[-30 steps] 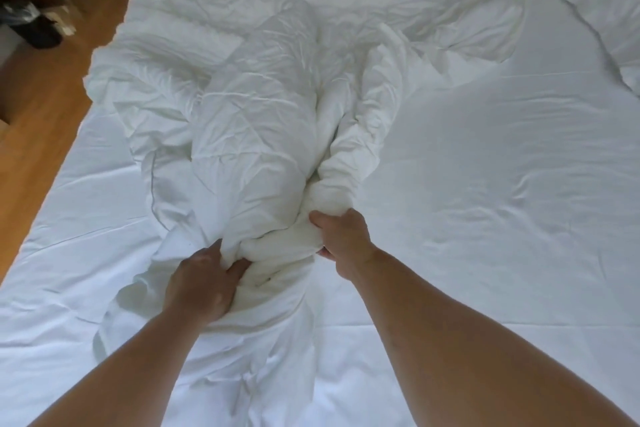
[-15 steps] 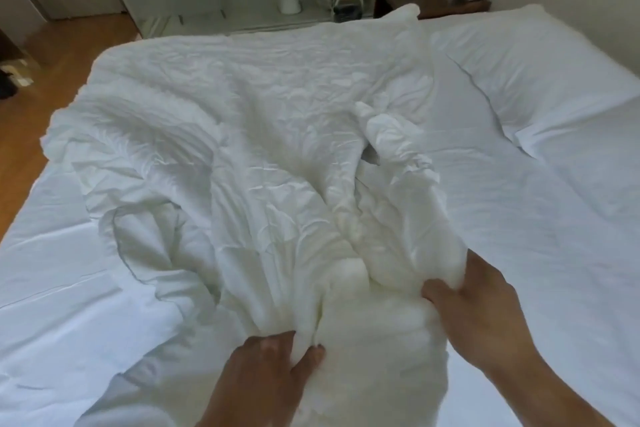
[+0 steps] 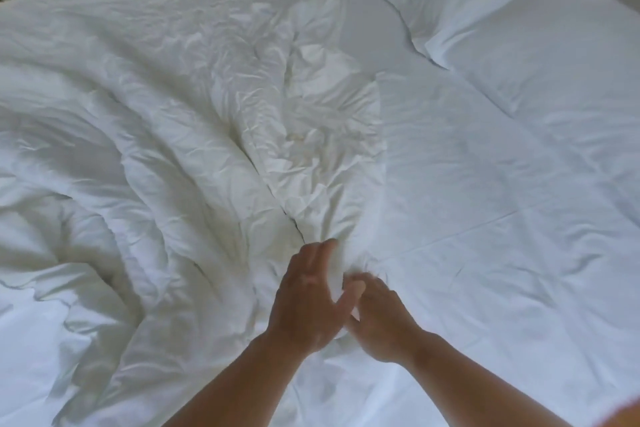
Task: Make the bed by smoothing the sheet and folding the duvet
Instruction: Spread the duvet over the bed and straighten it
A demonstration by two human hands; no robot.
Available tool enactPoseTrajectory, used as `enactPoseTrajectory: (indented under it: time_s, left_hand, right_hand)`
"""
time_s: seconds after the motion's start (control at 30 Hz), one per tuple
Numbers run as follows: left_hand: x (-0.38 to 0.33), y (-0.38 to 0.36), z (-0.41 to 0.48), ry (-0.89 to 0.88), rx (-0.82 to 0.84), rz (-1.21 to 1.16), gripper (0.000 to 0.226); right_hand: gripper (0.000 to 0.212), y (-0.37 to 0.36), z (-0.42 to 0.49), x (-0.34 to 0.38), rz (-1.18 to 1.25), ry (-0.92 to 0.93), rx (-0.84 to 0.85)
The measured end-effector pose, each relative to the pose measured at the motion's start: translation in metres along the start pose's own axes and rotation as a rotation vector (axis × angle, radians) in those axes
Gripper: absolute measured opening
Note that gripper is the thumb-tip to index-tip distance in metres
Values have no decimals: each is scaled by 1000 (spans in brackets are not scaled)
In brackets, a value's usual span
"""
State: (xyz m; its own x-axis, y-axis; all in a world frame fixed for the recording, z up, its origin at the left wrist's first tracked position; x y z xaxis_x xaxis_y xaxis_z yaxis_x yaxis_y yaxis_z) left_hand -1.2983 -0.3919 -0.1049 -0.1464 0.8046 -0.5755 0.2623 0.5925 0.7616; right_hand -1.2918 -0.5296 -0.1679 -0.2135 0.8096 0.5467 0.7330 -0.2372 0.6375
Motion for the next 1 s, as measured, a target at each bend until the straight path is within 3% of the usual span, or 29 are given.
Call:
enactPoseTrajectory:
  time_s: [0.07, 0.13, 0.17, 0.23, 0.27, 0.33, 0.4, 0.5, 0.53, 0.6, 0.67, 0.8, 0.83, 0.9, 0.93, 1.0]
  left_hand:
    - [-11, -15, 24, 123, 157, 100, 84]
    - [-3, -27, 40, 220, 164, 419, 74]
    - [6, -27, 44, 251, 151, 527, 60]
    - [37, -27, 50, 324, 157, 509, 43]
    - [54, -29, 50, 345, 181, 485, 44]
    - [75, -34, 46, 289, 288, 542, 49]
    - [76, -32, 38, 253, 282, 545, 49]
    - [66, -27, 28, 244, 276, 486, 29]
    - [68, -34, 30, 242, 230, 473, 26]
    - [40, -34, 33, 116, 130, 460, 42]
    - [-9, -20, 35, 77, 284, 413, 30]
    - [-63, -19, 58, 147, 277, 37, 25]
    - [-68, -26, 63, 153, 338, 85, 28]
    - [-70, -46, 65, 252, 452, 197, 38]
    - [-69, -52, 64, 295, 424, 253, 45]
    - [-72, -56, 64, 330, 192, 162, 41]
  right_hand:
    - [53, -3, -10, -2, 6, 133, 59]
    - [52, -8, -17, -12, 56, 178, 84]
    - [53, -6, -19, -20, 84, 129, 1]
    - [66, -1, -14, -45, 108, -121, -228]
    - [77, 0, -11, -54, 167, -261, -257]
    - [85, -8, -1, -63, 410, -401, -155]
    - [63, -15, 4, -53, 659, -382, -18]
    - [43, -11, -8, -42, 831, -308, -58]
    - [37, -3, -17, -41, 822, -290, -99]
    - [28, 23, -49, -44, 730, -277, -216]
    - [30, 56, -96, -52, 611, -305, -396]
    - [38, 100, -183, -61, 419, -343, -776]
    - [40, 96, -191, -64, 340, -384, -799]
    - [61, 68, -185, -67, 229, -448, -627]
    - [78, 44, -176, -75, 190, -450, -543]
    - [99, -12, -146, -83, 36, -415, -445]
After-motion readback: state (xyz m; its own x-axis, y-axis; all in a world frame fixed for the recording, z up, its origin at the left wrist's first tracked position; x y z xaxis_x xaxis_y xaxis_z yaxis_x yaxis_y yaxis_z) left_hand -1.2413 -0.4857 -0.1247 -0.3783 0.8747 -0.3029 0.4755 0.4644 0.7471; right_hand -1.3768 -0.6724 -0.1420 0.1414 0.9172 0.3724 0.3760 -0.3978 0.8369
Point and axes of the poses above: each hand's wrist, its own z-axis towards the middle knuckle, its own y-axis out of the back of the hand, x = y × z, the point moved 3 cm from there along z, towards the middle knuckle, and after that the axes turned 8 degrees about x, right-handed, at the moved point
